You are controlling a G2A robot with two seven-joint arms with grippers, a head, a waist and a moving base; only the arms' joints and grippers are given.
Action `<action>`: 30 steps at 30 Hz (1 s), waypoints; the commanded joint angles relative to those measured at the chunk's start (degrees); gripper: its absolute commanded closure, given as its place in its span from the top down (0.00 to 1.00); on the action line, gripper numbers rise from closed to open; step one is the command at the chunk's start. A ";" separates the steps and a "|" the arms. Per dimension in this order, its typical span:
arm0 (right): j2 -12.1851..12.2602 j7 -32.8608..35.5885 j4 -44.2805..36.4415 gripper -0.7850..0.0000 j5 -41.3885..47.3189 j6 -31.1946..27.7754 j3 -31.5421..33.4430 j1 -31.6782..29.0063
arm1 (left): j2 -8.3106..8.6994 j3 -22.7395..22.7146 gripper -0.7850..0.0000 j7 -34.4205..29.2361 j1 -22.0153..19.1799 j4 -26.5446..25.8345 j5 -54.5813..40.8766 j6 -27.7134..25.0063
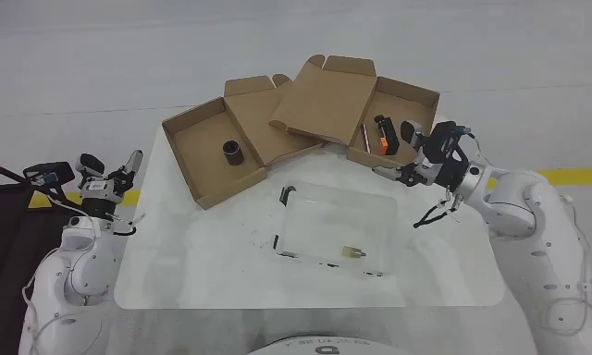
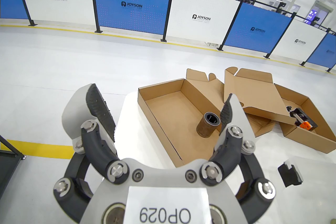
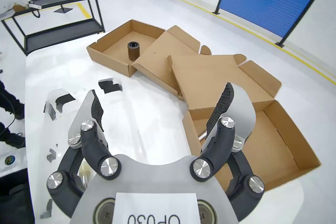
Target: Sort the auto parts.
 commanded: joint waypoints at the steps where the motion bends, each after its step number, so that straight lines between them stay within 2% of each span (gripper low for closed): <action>1: 0.09 -0.70 0.70 1.00 -0.33 1.21 1.33 -0.72 | 0.01 0.02 1.00 -0.22 -0.06 -1.02 0.21 -0.54; 4: 0.12 -1.65 1.55 1.00 -0.57 2.46 1.82 -1.29 | 0.12 -0.16 1.00 -1.83 1.15 -6.11 1.61 -2.81; 8: 0.15 -3.04 2.85 1.00 -0.44 3.51 2.38 -1.64 | 0.31 1.48 1.00 -4.75 4.04 -15.78 4.56 -8.80; 10: 0.16 -3.54 3.55 1.00 -0.20 4.80 2.88 -1.66 | 0.19 2.59 1.00 -5.24 5.43 -18.24 2.08 -9.96; 11: 0.14 -3.83 3.59 1.00 -0.44 6.59 3.29 -1.72 | 0.19 2.59 1.00 -5.24 5.43 -18.24 2.08 -9.96; 20: 0.14 -3.83 3.59 1.00 -0.44 6.59 3.29 -1.72 | 0.19 2.59 1.00 -5.24 5.43 -18.24 2.08 -9.96; 24: -0.04 -4.64 6.21 1.00 1.78 9.44 3.01 -1.17 | 0.19 2.59 1.00 -5.24 5.43 -18.24 2.08 -9.96; 28: 0.08 -5.10 9.11 1.00 4.87 8.68 4.21 -0.52 | 0.62 8.20 1.00 -7.36 2.80 -20.59 10.12 -17.53; 30: 0.13 -5.69 10.25 1.00 6.12 9.13 5.22 -0.65 | 0.72 13.38 1.00 -9.48 0.16 -20.45 13.48 -20.37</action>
